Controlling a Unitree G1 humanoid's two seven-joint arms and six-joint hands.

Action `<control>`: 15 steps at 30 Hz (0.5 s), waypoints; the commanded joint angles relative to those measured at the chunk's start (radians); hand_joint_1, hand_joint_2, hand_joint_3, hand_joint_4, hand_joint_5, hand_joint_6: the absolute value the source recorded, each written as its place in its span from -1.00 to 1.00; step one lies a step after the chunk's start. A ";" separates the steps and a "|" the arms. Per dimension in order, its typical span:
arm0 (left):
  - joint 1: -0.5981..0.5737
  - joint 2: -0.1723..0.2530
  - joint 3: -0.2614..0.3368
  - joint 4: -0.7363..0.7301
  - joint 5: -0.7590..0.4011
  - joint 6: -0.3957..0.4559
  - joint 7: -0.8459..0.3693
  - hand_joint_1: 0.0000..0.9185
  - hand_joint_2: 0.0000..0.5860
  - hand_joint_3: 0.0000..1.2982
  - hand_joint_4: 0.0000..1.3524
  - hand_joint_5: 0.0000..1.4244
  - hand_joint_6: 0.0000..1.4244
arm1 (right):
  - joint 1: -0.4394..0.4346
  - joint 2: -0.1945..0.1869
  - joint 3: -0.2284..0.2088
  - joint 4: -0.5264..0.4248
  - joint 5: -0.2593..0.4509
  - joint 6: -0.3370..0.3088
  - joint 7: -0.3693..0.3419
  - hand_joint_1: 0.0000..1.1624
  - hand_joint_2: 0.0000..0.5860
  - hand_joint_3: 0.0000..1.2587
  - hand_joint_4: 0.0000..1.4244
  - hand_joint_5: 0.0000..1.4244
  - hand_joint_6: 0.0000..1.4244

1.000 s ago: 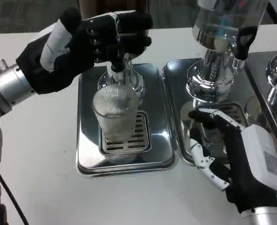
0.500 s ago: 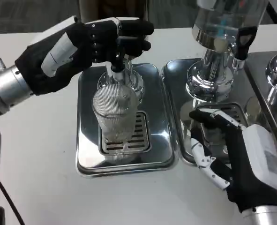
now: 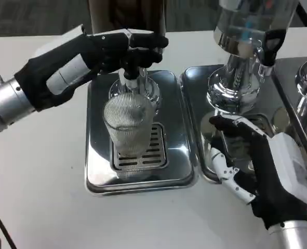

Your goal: Grasp the cup under the faucet to collect the drink, then remove the cup.

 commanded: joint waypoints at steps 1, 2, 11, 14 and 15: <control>0.030 0.014 -0.025 -0.012 0.034 -0.026 -0.004 -1.00 -0.88 -0.61 -0.81 -0.76 -0.74 | -0.018 0.013 -0.021 0.009 0.068 0.018 0.040 -0.19 0.49 -0.59 -0.58 -0.53 -0.62; 0.031 0.015 -0.026 -0.013 0.036 -0.035 -0.002 -1.00 -0.88 -0.61 -0.81 -0.77 -0.74 | -0.021 0.013 -0.024 0.010 0.076 0.019 0.046 -0.19 0.49 -0.59 -0.59 -0.53 -0.62; 0.038 0.011 -0.032 -0.008 0.046 -0.097 0.019 -1.00 -0.89 -0.61 -0.81 -0.78 -0.74 | -0.046 0.016 -0.048 0.016 0.157 0.044 0.104 -0.24 0.36 -0.64 -0.64 -0.58 -0.65; 0.040 0.014 -0.037 -0.003 0.051 -0.116 0.028 -1.00 -0.89 -0.60 -0.81 -0.77 -0.74 | -0.051 0.022 -0.054 0.015 0.181 0.054 0.117 -0.24 0.34 -0.68 -0.65 -0.59 -0.65; 0.040 0.015 -0.039 -0.001 0.053 -0.123 0.029 -1.00 -0.89 -0.60 -0.81 -0.77 -0.74 | -0.053 0.023 -0.056 0.014 0.186 0.056 0.121 -0.24 0.33 -0.68 -0.65 -0.59 -0.65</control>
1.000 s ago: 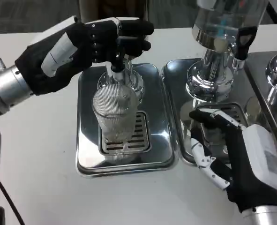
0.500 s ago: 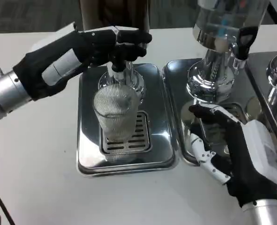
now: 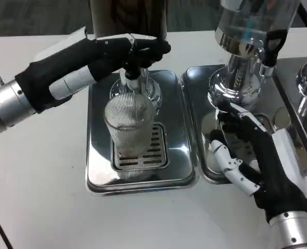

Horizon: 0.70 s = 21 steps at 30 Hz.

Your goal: Grasp the cup under the faucet to collect the drink, then remove the cup.

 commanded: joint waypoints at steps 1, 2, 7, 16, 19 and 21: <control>0.025 0.009 -0.019 0.008 0.025 -0.034 -0.005 -1.00 -0.89 -0.60 -0.80 -0.77 -0.74 | -0.015 0.006 -0.014 0.006 0.032 0.025 0.023 -0.25 0.32 -0.69 -0.67 -0.60 -0.65; 0.026 0.010 -0.021 0.009 0.026 -0.040 -0.004 -1.00 -0.89 -0.60 -0.80 -0.77 -0.74 | -0.019 0.006 -0.014 0.006 0.035 0.028 0.029 -0.24 0.31 -0.69 -0.67 -0.60 -0.65; 0.029 0.014 -0.030 0.006 0.036 -0.081 0.006 -1.00 -0.88 -0.61 -0.80 -0.77 -0.74 | -0.044 -0.001 -0.012 0.012 0.068 0.050 0.080 -0.23 0.13 -0.78 -0.76 -0.69 -0.71; 0.034 0.022 -0.046 0.009 0.060 -0.135 0.029 -1.00 -0.87 -0.61 -0.80 -0.77 -0.74 | -0.096 -0.017 -0.012 0.030 0.121 0.088 0.173 -0.20 -0.04 -0.99 -0.95 -0.85 -0.84; 0.038 0.026 -0.052 0.009 0.070 -0.155 0.041 -1.00 -0.87 -0.61 -0.80 -0.77 -0.74 | -0.125 -0.029 -0.005 0.043 0.138 0.102 0.215 -0.16 -0.11 -1.00 -1.00 -0.93 -0.88; 0.042 0.029 -0.056 0.008 0.073 -0.166 0.048 -1.00 -0.87 -0.61 -0.80 -0.77 -0.74 | -0.141 -0.037 -0.001 0.049 0.146 0.110 0.237 -0.14 -0.15 -1.00 -1.00 -0.97 -0.91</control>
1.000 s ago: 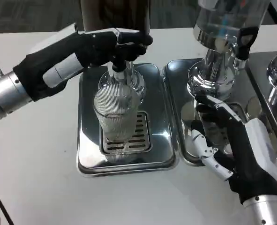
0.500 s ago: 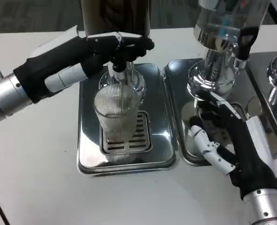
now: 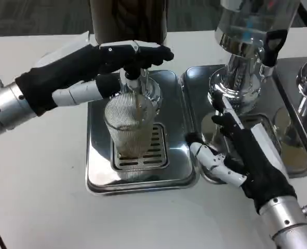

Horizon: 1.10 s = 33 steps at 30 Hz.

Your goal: Grasp the cup under the faucet to collect the drink, then remove the cup.

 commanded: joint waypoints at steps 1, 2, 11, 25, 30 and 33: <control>0.031 0.013 -0.026 0.006 0.030 -0.035 0.000 -1.00 -0.87 -0.61 -0.80 -0.77 -0.74 | -0.041 -0.014 0.009 0.016 0.025 0.028 0.047 -0.13 -0.15 -1.00 -1.00 -0.98 -0.91; 0.033 0.014 -0.028 0.006 0.030 -0.039 0.003 -1.00 -0.87 -0.61 -0.80 -0.77 -0.74 | -0.050 -0.016 0.011 0.019 0.028 0.033 0.057 -0.13 -0.16 -1.00 -1.00 -0.98 -0.91; 0.038 0.025 -0.043 0.006 0.046 -0.073 0.036 -1.00 -0.86 -0.61 -0.80 -0.77 -0.74 | -0.116 -0.018 0.027 0.047 0.047 0.072 0.105 -0.08 -0.17 -1.00 -1.00 -1.00 -0.95; 0.041 0.043 -0.071 0.011 0.080 -0.124 0.082 -1.00 -0.84 -0.61 -0.80 -0.76 -0.72 | -0.156 -0.013 0.033 0.081 0.070 0.089 0.126 -0.07 -0.17 -1.00 -1.00 -1.00 -0.97; 0.043 0.050 -0.079 0.005 0.073 -0.126 0.087 -1.00 -0.83 -0.61 -0.80 -0.76 -0.72 | -0.170 -0.009 0.034 0.101 0.078 0.084 0.126 -0.07 -0.17 -1.00 -1.00 -1.00 -0.99; 0.044 0.053 -0.080 0.001 0.070 -0.127 0.087 -1.00 -0.83 -0.61 -0.80 -0.76 -0.72 | -0.179 -0.007 0.036 0.113 0.083 0.079 0.127 -0.06 -0.17 -1.00 -1.00 -1.00 -1.00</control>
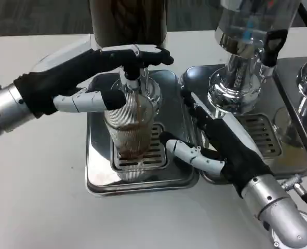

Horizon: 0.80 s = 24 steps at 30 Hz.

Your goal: Grasp the cup under the faucet to collect the drink, then remove the cup.

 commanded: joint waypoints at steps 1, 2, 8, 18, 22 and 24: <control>0.030 0.012 -0.021 0.001 0.025 -0.010 -0.012 -1.00 -0.83 -0.61 -0.80 -0.76 -0.72 | -0.018 0.002 0.004 0.027 0.017 -0.005 0.003 -0.07 -0.16 -1.00 -1.00 -1.00 -1.00; 0.030 0.013 -0.020 0.001 0.025 -0.010 -0.012 -1.00 -0.83 -0.61 -0.80 -0.76 -0.72 | -0.022 0.003 0.005 0.032 0.019 -0.008 0.003 -0.07 -0.16 -1.00 -1.00 -1.00 -1.00; 0.030 0.015 -0.019 0.006 0.025 -0.008 -0.010 -1.00 -0.83 -0.61 -0.80 -0.76 -0.72 | -0.056 0.019 0.014 0.082 0.027 -0.041 -0.008 -0.08 -0.14 -1.00 -1.00 -1.00 -0.99; 0.025 0.016 -0.018 0.019 0.025 -0.005 -0.010 -1.00 -0.83 -0.61 -0.80 -0.76 -0.72 | -0.117 0.038 0.025 0.162 0.023 -0.093 -0.019 -0.09 -0.12 -1.00 -1.00 -1.00 -0.97; 0.025 0.016 -0.019 0.019 0.026 -0.008 -0.008 -1.00 -0.83 -0.61 -0.80 -0.76 -0.72 | -0.138 0.046 0.033 0.193 0.020 -0.104 -0.023 -0.09 -0.11 -1.00 -1.00 -1.00 -0.96; 0.026 0.017 -0.019 0.016 0.025 -0.008 -0.008 -1.00 -0.83 -0.61 -0.80 -0.76 -0.72 | -0.146 0.048 0.034 0.204 0.022 -0.109 -0.023 -0.09 -0.11 -1.00 -1.00 -1.00 -0.96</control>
